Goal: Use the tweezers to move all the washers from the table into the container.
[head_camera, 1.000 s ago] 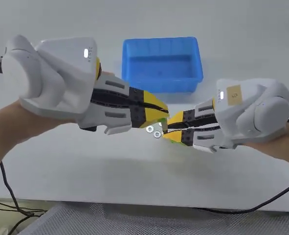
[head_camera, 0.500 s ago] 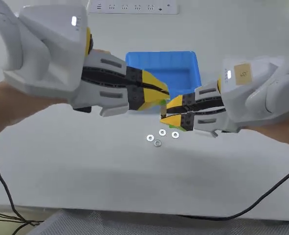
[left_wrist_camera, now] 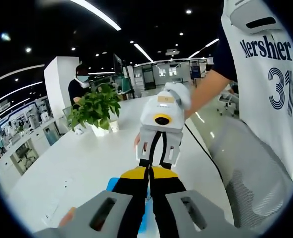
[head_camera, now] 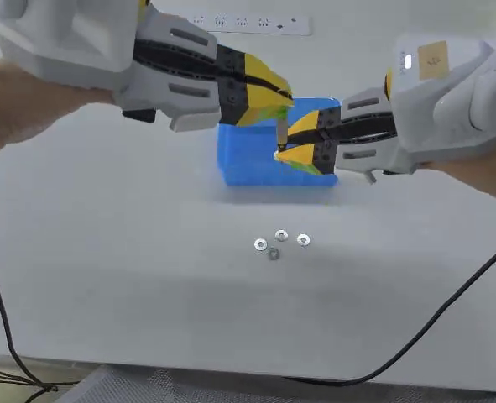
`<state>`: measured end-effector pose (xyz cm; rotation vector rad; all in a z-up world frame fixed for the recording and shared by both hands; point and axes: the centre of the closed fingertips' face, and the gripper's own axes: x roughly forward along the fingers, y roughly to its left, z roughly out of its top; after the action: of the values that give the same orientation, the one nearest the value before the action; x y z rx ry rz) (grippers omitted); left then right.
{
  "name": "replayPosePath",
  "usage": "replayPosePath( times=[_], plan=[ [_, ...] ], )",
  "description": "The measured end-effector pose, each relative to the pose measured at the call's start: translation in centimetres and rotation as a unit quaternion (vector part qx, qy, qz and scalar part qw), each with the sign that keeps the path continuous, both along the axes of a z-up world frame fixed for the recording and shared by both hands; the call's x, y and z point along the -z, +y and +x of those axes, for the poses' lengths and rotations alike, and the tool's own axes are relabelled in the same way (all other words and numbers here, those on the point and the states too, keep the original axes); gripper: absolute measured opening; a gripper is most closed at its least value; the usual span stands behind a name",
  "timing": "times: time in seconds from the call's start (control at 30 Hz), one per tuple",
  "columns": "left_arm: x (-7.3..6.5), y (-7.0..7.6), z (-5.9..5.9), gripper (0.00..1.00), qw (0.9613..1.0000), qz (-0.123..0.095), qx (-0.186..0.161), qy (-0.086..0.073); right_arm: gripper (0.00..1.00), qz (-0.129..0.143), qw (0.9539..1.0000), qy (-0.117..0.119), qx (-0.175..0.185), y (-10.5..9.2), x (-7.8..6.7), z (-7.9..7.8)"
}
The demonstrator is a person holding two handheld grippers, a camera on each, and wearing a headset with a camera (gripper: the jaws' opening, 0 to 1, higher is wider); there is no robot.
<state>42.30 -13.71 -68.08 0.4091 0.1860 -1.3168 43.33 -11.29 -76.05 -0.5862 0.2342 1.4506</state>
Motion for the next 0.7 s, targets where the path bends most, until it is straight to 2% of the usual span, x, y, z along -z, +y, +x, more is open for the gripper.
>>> replayPosePath(
  times=[0.17, 0.3, 0.37, 0.47, 0.6, 0.7],
  plan=[
    [0.5, 0.1, 2.1, 0.05, 1.0, 0.005, 0.001, -0.004, 0.09, -0.002, 1.0, -0.004, 0.008, 0.1, 0.3, 2.2],
    [1.7, 0.3, 3.6, 0.05, 0.9999, 0.009, 0.002, -0.005, 0.09, -0.013, 0.9998, -0.001, 0.012, 0.1, 1.9, 3.8],
    [2.1, 0.4, 4.0, 0.05, 1.0, 0.006, 0.002, 0.006, 0.09, -0.016, 0.9997, 0.002, 0.018, 0.1, 2.6, 4.6],
    [3.1, 0.6, 4.9, 0.05, 0.9998, 0.017, 0.002, 0.008, 0.09, -0.021, 0.9994, 0.008, 0.025, 0.4, 3.8, 5.9],
    [4.2, 0.7, 5.7, 0.05, 0.9996, 0.023, 0.002, 0.015, 0.09, -0.025, 0.9991, 0.02, 0.028, 0.9, 4.8, 6.6],
    [5.6, 0.8, 6.2, 0.05, 0.999, 0.034, 0.002, 0.029, 0.09, -0.035, 0.9986, 0.028, 0.029, 1.1, 6.2, 7.1]
  ],
)
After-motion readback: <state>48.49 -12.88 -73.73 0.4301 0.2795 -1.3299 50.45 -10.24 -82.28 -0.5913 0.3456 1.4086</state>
